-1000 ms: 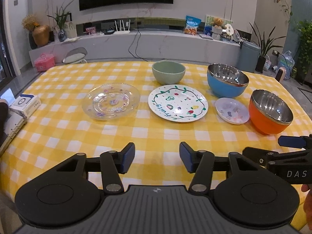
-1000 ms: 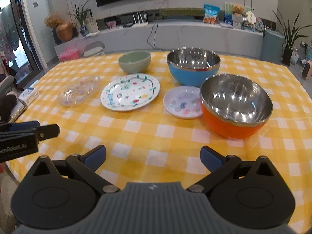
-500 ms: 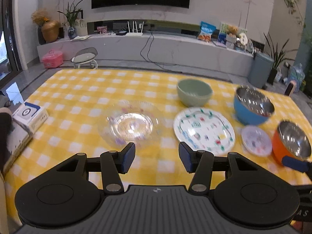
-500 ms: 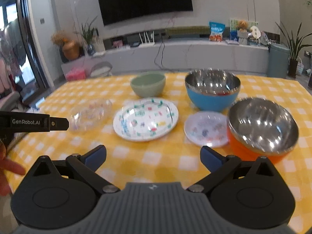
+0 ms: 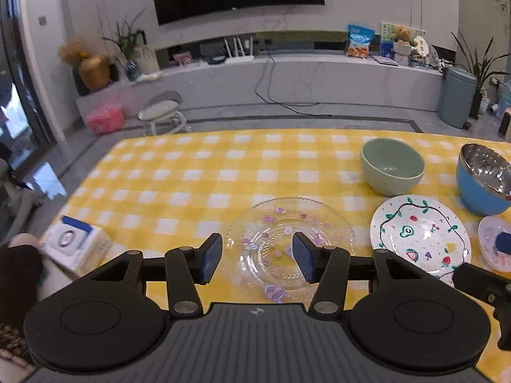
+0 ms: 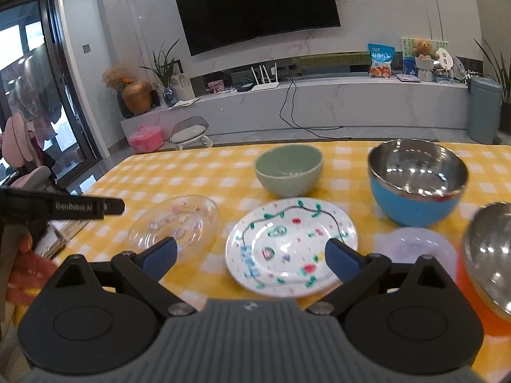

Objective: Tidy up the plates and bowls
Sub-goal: 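Move both tools to the clear glass plate rim and close on it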

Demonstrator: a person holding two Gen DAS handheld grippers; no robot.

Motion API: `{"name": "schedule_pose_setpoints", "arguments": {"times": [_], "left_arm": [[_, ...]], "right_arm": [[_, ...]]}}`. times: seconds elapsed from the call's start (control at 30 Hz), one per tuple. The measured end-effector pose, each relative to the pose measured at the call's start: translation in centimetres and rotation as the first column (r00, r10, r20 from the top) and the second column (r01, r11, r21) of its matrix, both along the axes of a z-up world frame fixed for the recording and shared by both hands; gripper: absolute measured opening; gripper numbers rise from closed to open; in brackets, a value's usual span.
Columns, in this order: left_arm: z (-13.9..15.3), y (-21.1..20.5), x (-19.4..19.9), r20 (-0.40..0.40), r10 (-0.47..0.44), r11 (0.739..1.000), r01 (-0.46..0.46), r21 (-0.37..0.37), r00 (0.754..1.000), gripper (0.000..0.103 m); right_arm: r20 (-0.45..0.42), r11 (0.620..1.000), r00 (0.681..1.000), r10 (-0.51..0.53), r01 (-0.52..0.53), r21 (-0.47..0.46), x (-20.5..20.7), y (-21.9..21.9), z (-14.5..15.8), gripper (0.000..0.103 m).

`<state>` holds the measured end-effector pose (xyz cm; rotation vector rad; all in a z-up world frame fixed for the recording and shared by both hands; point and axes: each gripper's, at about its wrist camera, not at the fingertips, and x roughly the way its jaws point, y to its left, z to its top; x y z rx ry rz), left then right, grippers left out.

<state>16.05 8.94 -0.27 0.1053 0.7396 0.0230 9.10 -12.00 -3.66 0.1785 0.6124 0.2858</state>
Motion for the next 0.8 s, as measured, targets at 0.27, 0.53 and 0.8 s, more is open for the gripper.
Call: {"name": "schedule_pose_setpoints", "arguments": {"times": [0.27,0.53,0.8], "left_arm": [[-2.5,3.1,3.2,-0.039,-0.016,0.984,0.009,-0.177,0.999,0.061],[-4.1,5.8,4.5,-0.037,0.047,0.963,-0.055,-0.262,0.998,0.061],[-5.3,7.3,4.9,-0.053,0.047,0.960,-0.059,-0.273,0.997,0.061]], "right_arm": [[-0.050,0.995,0.998,-0.029,0.034,0.090,3.6,0.6,-1.7,0.084],[-0.083,0.984,0.996,0.029,-0.014,0.176,6.5,2.1,-2.9,0.056],[-0.159,0.965,0.982,0.101,-0.058,0.257,7.4,4.9,-4.7,0.036]]}}
